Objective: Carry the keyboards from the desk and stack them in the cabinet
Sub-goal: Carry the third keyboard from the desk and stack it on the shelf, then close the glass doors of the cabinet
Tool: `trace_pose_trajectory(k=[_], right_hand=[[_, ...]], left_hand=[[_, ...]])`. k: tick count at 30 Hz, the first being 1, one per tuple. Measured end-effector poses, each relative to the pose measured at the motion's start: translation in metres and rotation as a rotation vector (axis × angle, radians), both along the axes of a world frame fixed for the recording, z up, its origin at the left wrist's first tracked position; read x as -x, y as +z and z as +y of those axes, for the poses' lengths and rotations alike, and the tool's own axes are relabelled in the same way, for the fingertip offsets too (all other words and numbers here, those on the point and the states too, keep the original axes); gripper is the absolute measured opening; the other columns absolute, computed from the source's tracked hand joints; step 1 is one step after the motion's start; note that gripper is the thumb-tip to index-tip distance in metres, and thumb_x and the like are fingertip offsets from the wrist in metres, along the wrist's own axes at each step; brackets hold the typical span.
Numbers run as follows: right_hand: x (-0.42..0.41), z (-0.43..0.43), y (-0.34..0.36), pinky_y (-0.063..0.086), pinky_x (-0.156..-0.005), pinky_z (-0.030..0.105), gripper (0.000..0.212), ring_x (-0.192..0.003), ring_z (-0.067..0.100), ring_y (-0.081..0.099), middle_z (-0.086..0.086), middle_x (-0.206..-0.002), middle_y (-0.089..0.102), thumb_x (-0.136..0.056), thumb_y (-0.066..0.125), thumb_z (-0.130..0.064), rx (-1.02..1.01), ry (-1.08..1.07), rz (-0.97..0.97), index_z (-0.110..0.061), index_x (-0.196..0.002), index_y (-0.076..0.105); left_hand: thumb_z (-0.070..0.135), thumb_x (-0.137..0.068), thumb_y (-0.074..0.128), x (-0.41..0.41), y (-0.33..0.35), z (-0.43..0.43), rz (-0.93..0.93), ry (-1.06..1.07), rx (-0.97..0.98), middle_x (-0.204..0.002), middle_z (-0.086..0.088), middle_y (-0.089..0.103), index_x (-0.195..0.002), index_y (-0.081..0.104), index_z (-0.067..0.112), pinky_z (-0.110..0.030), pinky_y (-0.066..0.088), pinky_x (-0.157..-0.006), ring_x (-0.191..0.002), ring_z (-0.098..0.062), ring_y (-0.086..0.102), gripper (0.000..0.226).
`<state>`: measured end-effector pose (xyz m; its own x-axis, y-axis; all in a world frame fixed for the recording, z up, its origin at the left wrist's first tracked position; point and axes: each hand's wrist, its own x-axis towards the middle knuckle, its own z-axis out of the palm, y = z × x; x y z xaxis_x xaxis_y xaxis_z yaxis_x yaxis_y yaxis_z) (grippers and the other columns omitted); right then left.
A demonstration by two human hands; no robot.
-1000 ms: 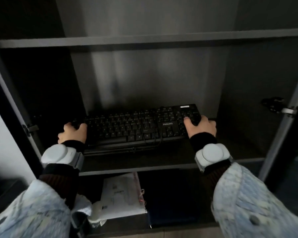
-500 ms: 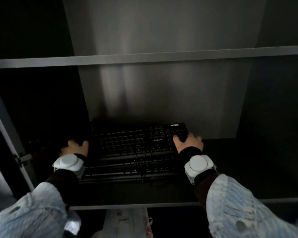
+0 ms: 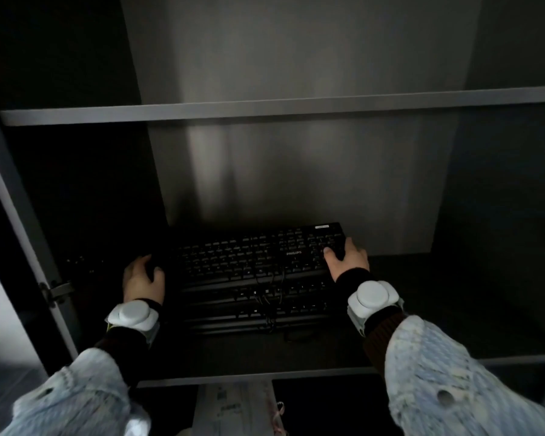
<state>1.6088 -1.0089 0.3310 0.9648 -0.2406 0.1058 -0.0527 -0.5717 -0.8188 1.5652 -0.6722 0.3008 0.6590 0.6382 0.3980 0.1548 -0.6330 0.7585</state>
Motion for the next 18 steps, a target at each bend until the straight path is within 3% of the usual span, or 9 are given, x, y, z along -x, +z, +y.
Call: trace_pose_trajectory(k=[5,18], right_hand=[[0.011,0.0,0.008,0.022,-0.118,0.035,0.073,-0.144,0.032,0.023,0.019,-0.155,0.025,-0.094,0.049,-0.039,0.082,0.008,-0.057,-0.008,-0.152,0.016],[0.087,0.004,0.034,0.016,-0.121,0.035,0.068,-0.147,0.028,0.018,0.014,-0.159,0.02,-0.095,0.049,-0.029,0.078,0.094,-0.249,-0.007,-0.151,0.017]], left_hand=[[0.008,-0.091,0.051,0.008,0.003,-0.003,-0.024,-0.056,-0.081,-0.141,-0.024,0.048,-0.134,0.052,0.0,-0.043,0.029,-0.115,-0.134,-0.038,0.041,0.043],[0.007,-0.091,0.05,0.083,0.05,-0.07,-0.305,-0.198,-0.008,-0.132,-0.018,0.053,-0.126,0.058,0.006,-0.037,0.036,-0.11,-0.125,-0.03,0.049,0.036]])
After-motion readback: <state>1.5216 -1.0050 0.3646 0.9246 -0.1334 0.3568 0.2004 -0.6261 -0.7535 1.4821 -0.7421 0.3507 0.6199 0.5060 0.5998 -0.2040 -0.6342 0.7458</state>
